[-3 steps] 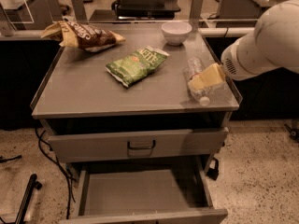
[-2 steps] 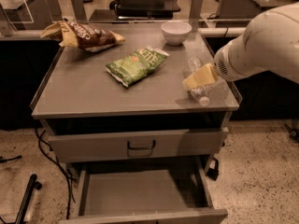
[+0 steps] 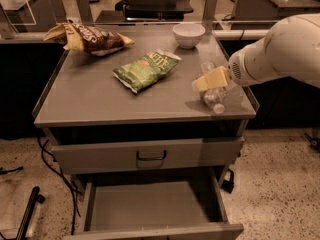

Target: Place water bottle into middle drawer

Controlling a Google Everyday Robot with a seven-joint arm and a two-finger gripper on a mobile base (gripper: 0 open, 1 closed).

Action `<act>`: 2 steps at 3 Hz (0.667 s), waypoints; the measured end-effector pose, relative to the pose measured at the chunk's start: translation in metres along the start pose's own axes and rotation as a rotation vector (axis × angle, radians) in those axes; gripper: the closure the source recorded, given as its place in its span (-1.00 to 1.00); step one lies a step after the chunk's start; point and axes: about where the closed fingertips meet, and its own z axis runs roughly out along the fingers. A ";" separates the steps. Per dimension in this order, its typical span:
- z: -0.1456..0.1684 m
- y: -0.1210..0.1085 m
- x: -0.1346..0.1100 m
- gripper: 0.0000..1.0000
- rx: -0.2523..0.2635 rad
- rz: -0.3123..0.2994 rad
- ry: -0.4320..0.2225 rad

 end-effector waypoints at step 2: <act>0.021 -0.003 -0.002 -1.00 -0.108 0.108 -0.038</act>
Offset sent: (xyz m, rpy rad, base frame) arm 0.0261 -0.0003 -0.0187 0.2460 0.0360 0.0116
